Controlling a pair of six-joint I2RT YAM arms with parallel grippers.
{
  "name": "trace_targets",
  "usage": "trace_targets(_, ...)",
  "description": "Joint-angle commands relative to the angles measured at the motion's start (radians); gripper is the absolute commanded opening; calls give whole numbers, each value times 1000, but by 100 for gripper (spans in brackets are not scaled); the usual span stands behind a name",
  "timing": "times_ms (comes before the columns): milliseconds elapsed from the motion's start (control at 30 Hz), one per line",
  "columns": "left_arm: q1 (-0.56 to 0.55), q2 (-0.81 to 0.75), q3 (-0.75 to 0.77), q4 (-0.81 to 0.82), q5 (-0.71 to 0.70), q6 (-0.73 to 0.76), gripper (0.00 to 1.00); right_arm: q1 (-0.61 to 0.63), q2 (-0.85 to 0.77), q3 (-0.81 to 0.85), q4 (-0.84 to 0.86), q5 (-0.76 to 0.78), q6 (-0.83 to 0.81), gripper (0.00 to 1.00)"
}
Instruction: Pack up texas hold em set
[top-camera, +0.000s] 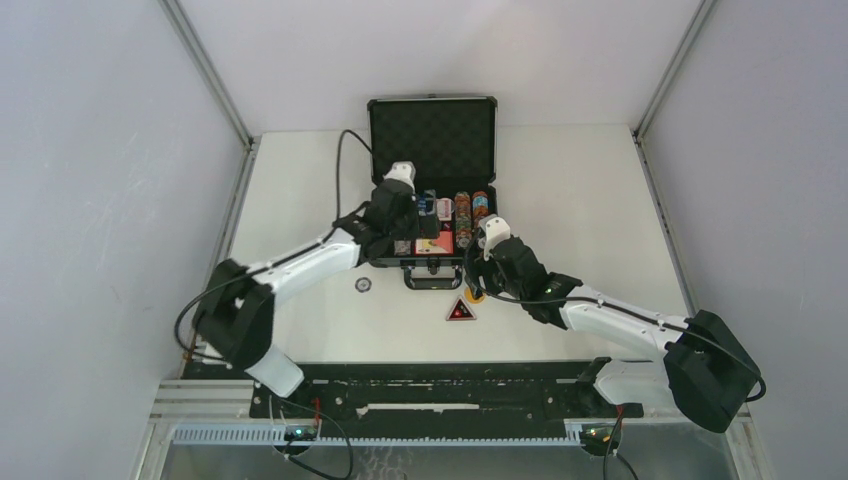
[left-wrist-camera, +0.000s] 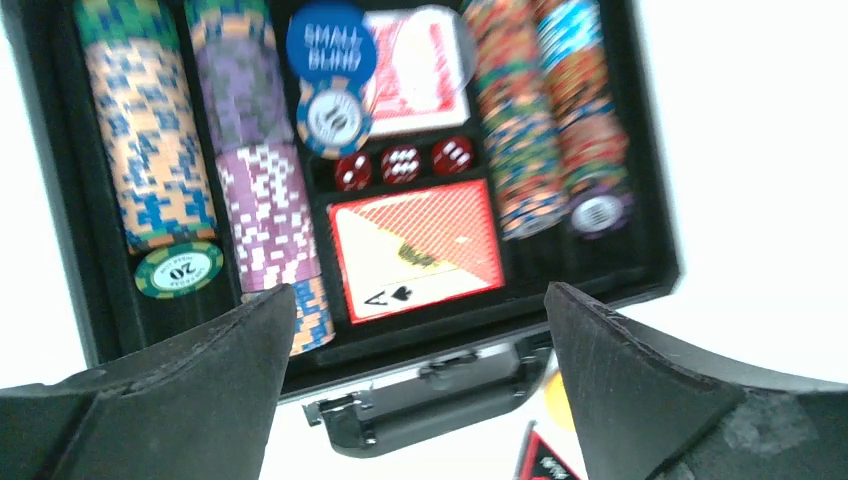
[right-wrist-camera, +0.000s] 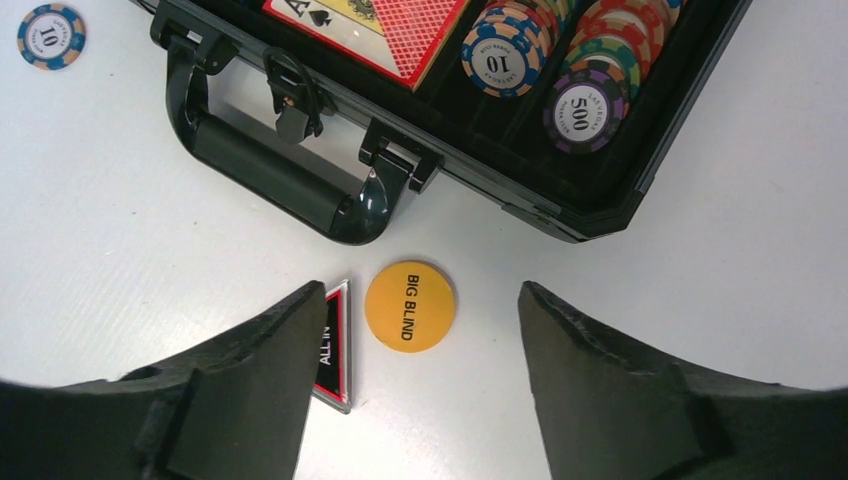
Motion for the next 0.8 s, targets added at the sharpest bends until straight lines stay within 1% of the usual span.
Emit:
trace_targets(0,-2,-176,-42,112,-31,15,100,-8,-5,18,21,-25,34,81)
trace_targets(33,-2,-199,-61,123,-48,12,100,-8,0,18,17,-27,40,85)
trace_targets(200,-1,-341,-216,210,-143,-33,100,-1,57,64,-77,-19,62,88)
trace_targets(367,2,-425,-363,210,-183,-80,100,113,93,73,-108,15,38,97)
trace_targets(533,13,-530,-499,201,-222,-132,100,182,151,80,-80,-10,71,99)
trace_targets(633,57,-613,-566,184,-233,-163,100,241,205,139,-83,18,87,99)
trace_targets(667,82,-638,-584,179,-236,-192,98,260,228,170,-84,29,88,99)
trace_targets(700,115,-655,-597,158,-245,-211,94,280,253,201,-89,42,85,99)
trace_targets(767,155,-662,-597,95,-273,-256,82,308,309,270,-103,77,72,99)
